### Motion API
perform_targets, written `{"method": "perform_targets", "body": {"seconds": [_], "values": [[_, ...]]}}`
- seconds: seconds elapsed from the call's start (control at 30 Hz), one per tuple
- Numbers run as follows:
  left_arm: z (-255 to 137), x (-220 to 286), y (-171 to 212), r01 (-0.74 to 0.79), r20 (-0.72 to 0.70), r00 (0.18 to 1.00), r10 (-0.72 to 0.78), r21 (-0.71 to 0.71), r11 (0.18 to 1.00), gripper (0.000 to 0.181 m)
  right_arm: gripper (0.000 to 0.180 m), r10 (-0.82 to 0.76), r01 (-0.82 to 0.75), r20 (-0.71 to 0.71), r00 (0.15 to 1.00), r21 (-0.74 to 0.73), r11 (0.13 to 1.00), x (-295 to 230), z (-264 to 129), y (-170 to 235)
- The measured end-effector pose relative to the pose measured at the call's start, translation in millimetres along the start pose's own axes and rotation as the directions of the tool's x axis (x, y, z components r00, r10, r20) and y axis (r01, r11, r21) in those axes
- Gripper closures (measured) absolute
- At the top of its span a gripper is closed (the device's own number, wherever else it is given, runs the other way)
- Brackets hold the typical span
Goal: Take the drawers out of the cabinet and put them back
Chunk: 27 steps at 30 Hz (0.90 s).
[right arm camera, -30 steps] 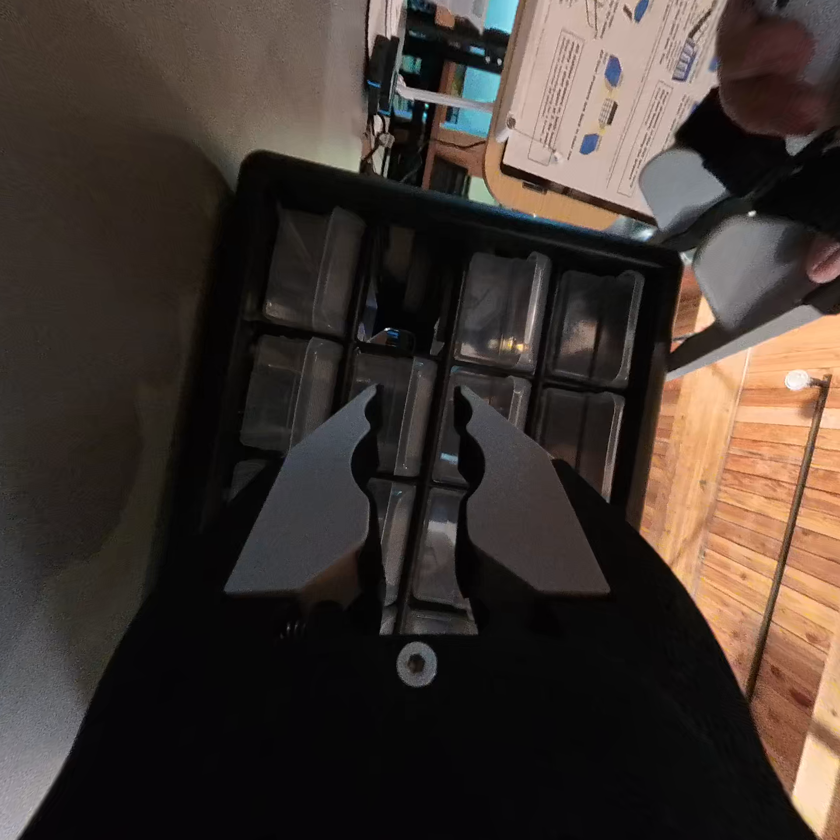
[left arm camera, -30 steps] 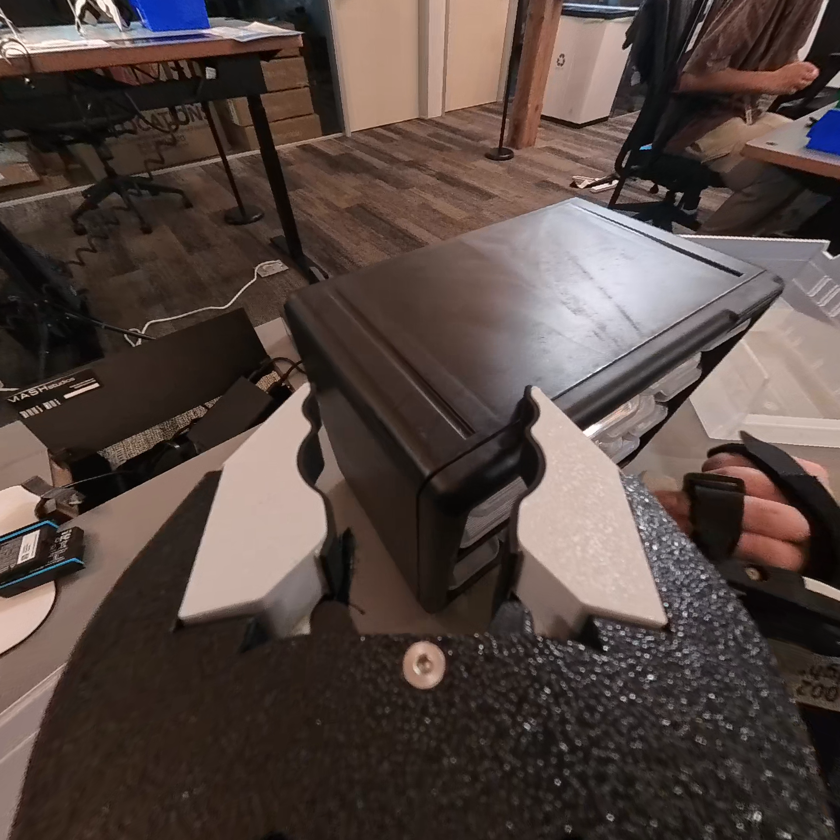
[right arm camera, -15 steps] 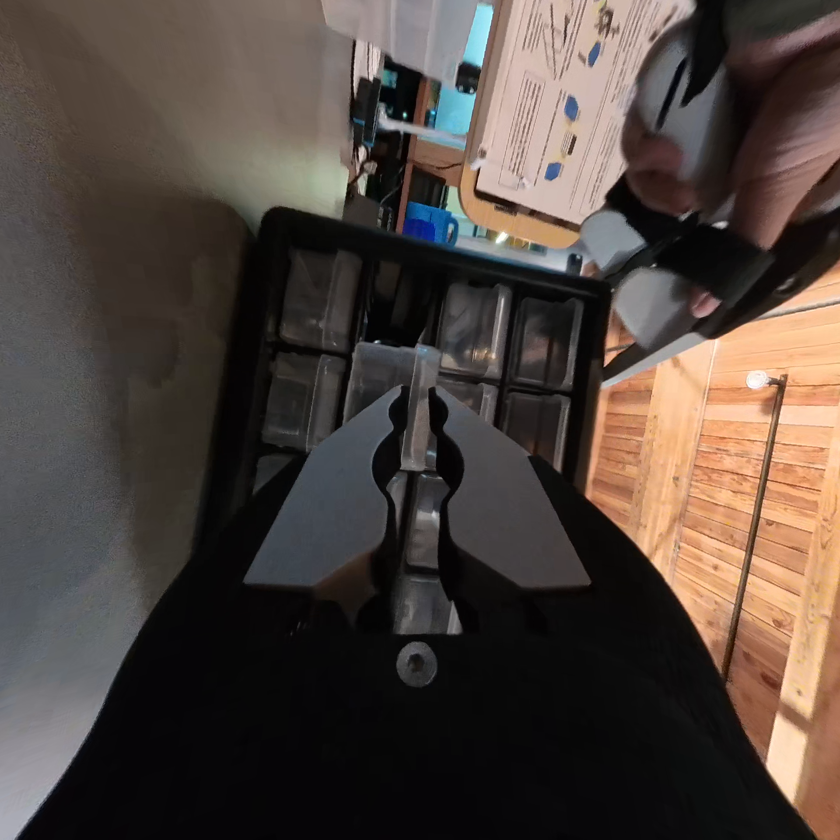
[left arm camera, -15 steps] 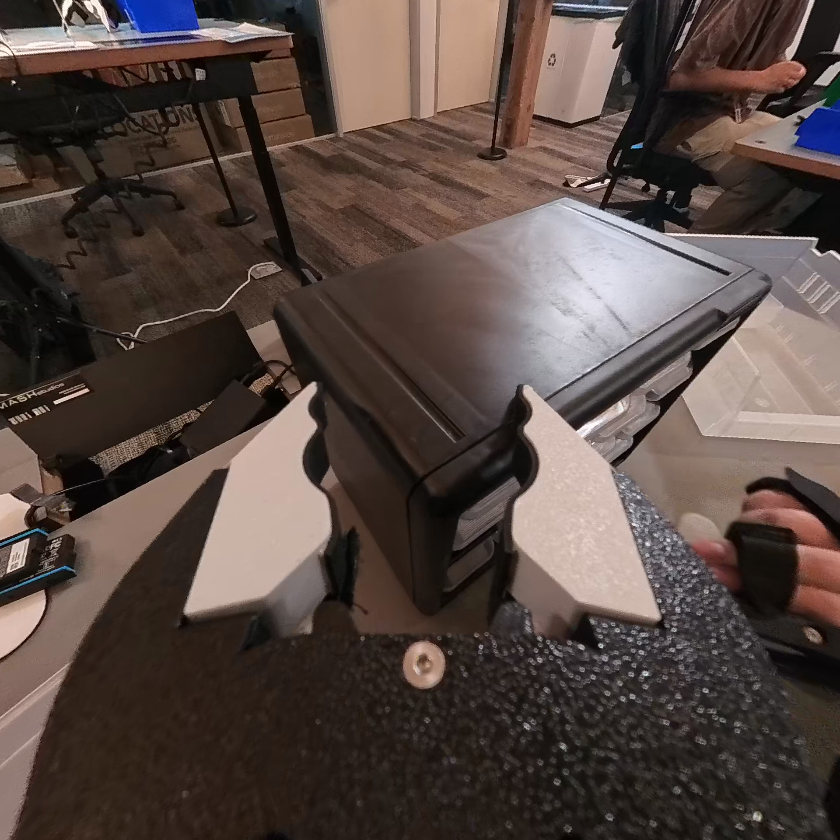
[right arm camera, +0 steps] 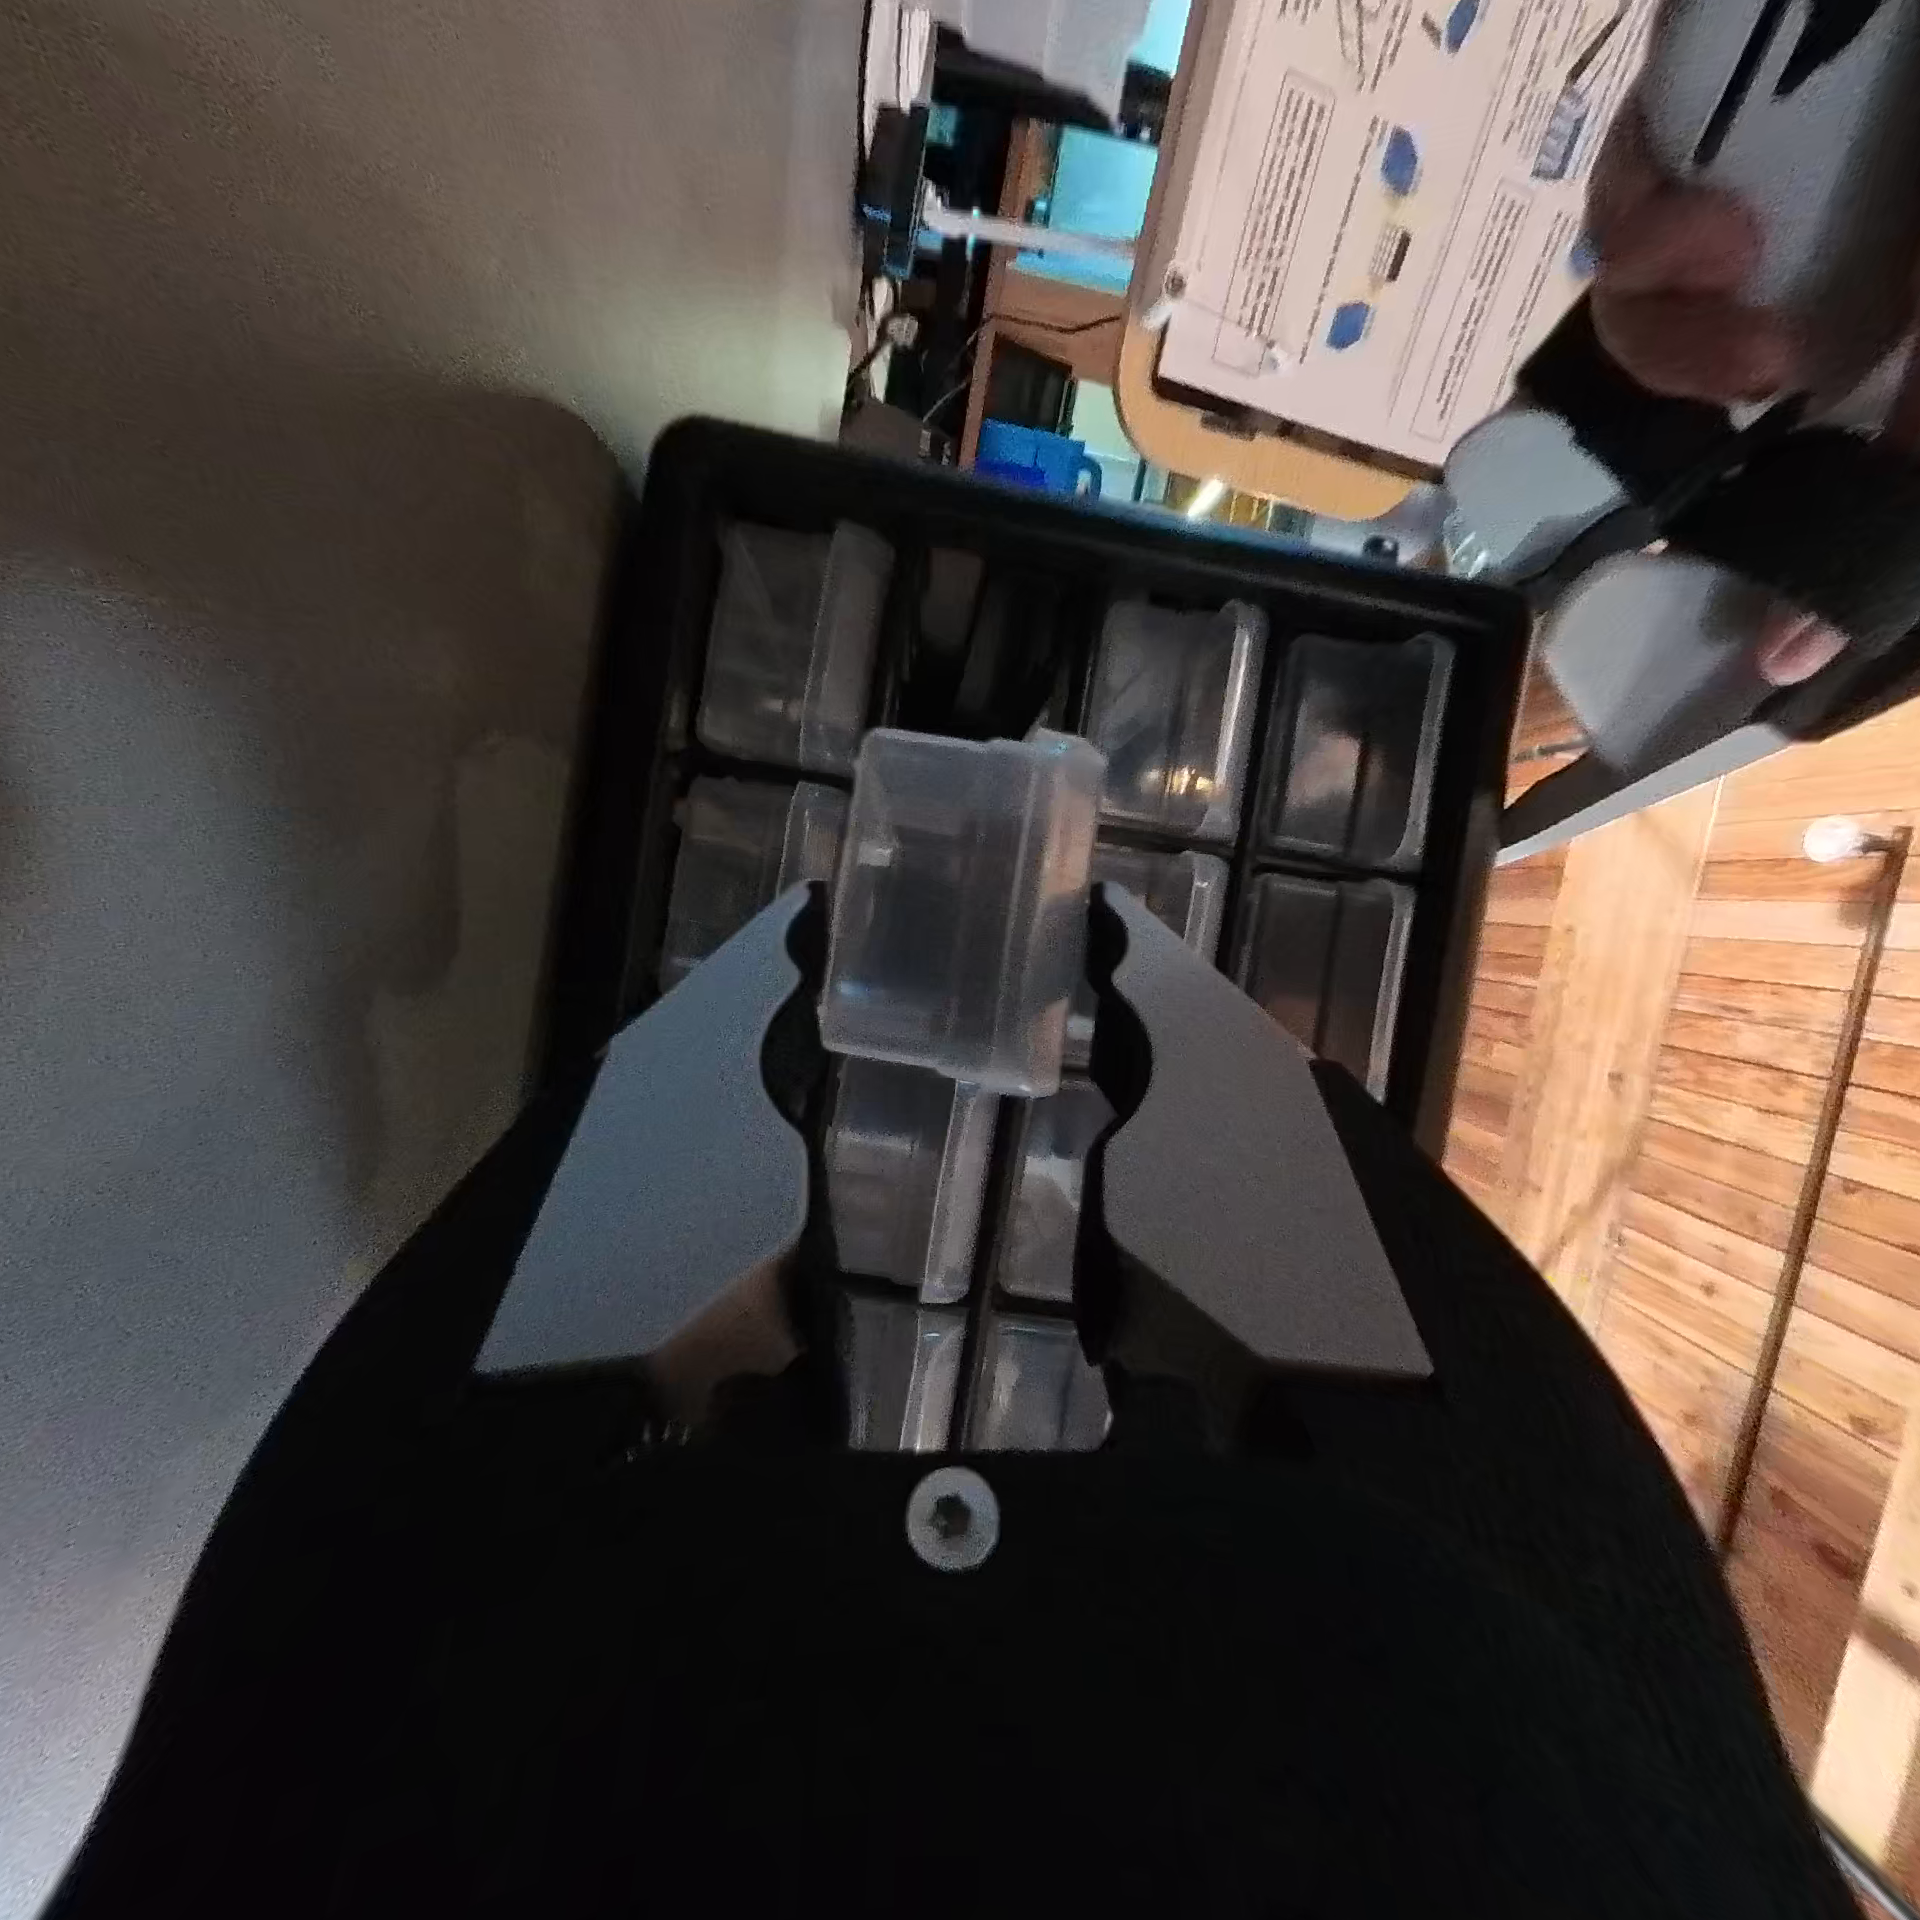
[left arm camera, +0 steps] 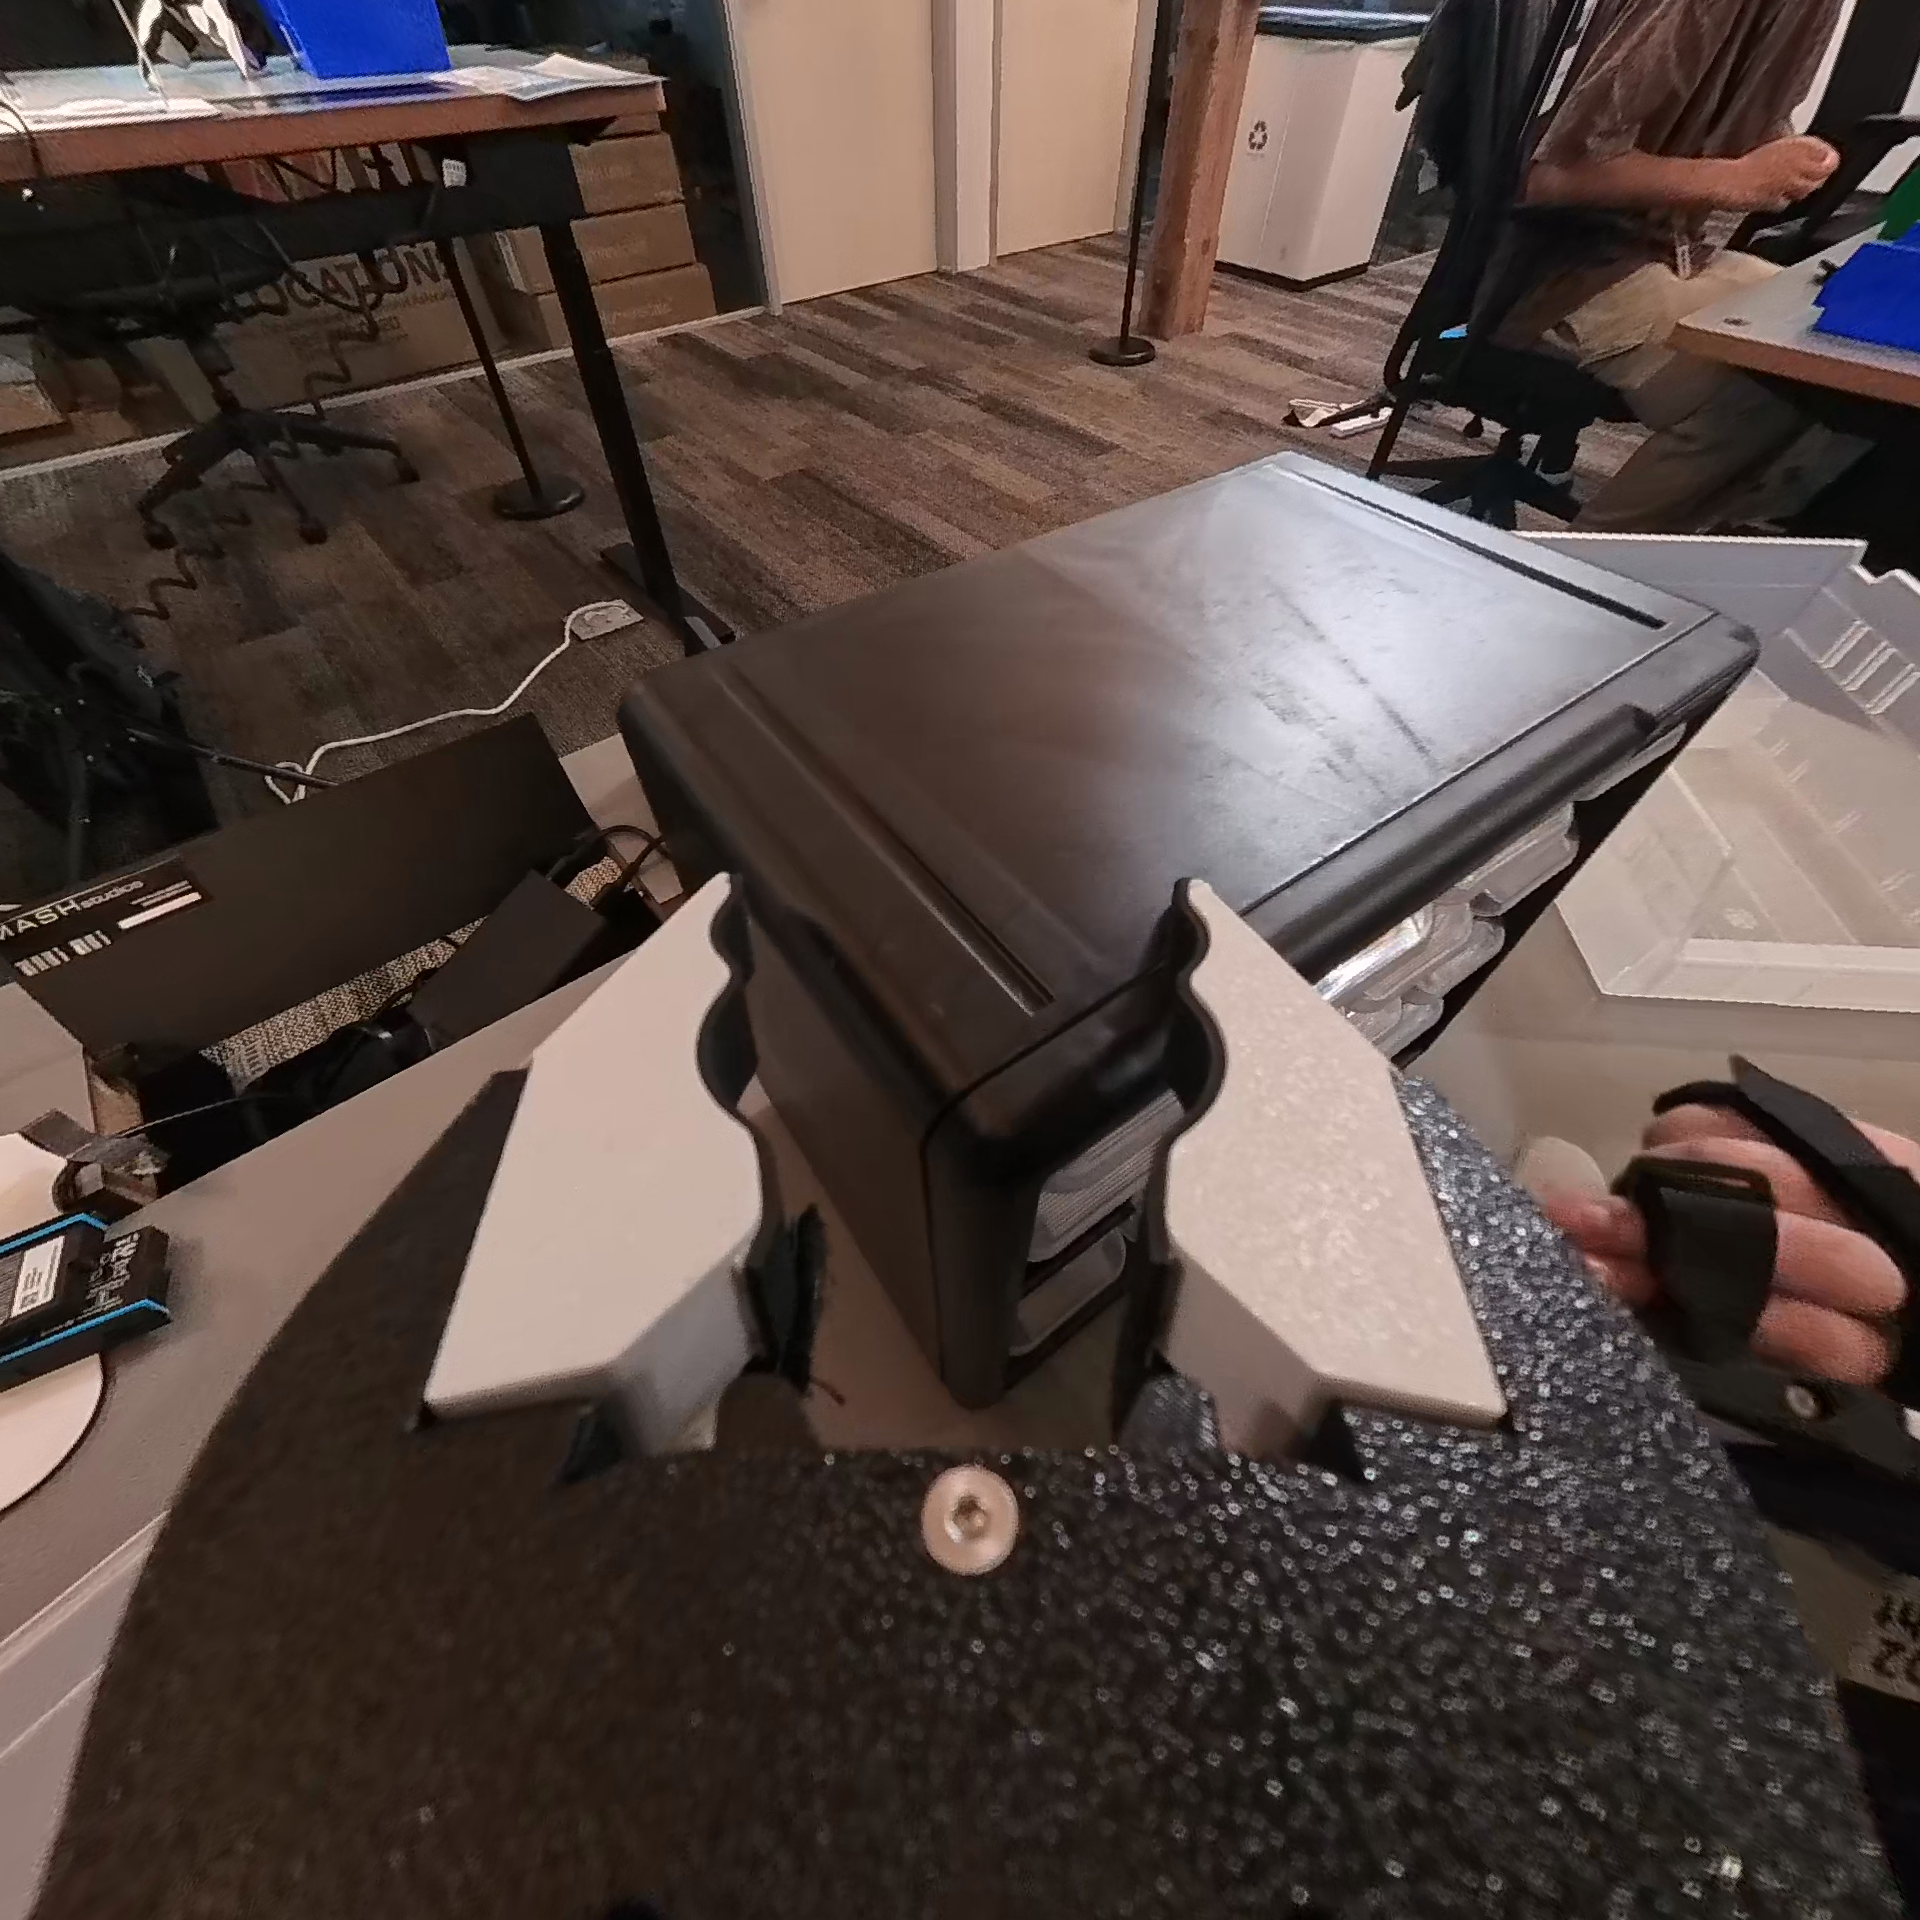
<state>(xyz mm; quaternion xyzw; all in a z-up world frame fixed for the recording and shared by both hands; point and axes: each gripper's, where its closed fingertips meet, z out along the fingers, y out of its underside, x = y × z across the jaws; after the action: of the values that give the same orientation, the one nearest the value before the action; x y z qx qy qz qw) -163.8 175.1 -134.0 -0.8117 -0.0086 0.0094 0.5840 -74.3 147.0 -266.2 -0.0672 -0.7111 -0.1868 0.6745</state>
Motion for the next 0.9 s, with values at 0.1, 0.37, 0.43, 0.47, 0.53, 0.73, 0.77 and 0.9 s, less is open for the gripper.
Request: {"method": "perform_targets", "body": {"seconds": [0.1,0.37,0.43,0.47,0.53,0.73,0.77,0.9], "values": [[0.1,0.2,0.1,0.001,-0.003,1.0,-0.001,0.0,1.0,0.103,0.133,0.009,-0.009,0.002,1.0,0.021,1.0,1.2,-11.2,-10.4],[0.1,0.7,0.0,-0.001,-0.004,1.0,0.001,0.0,1.0,0.104,0.134,0.176,-0.181,0.051,0.983,0.114,0.977,21.0,-55.0,-39.0],[0.1,0.8,-0.1,-0.002,-0.002,1.0,0.002,0.0,1.0,0.104,0.135,0.257,-0.268,0.083,0.963,0.17,0.948,27.3,-65.9,-43.1],[0.2,0.9,-0.1,-0.001,-0.001,1.0,0.001,-0.001,1.0,0.104,0.135,0.289,-0.306,0.112,0.951,0.205,0.93,30.9,-71.7,-46.2],[-0.2,1.1,-0.2,-0.006,0.002,1.0,0.006,0.0,1.0,0.104,0.134,0.368,-0.399,0.164,0.915,0.248,0.883,45.1,-82.9,-49.5],[-1.2,1.4,0.3,-0.002,-0.003,1.0,0.003,0.001,1.0,0.105,0.135,0.648,-0.672,0.178,0.741,0.176,0.72,118.2,-123.6,-4.9],[-1.1,1.2,0.3,-0.001,-0.005,1.0,0.001,0.002,1.0,0.104,0.134,0.689,-0.702,0.138,0.712,0.141,0.698,130.4,-132.2,12.6],[-0.3,1.7,0.8,0.012,-0.023,1.0,-0.012,0.006,1.0,0.105,0.135,0.779,-0.781,-0.048,0.625,-0.051,0.623,148.4,-164.1,92.7]]}}
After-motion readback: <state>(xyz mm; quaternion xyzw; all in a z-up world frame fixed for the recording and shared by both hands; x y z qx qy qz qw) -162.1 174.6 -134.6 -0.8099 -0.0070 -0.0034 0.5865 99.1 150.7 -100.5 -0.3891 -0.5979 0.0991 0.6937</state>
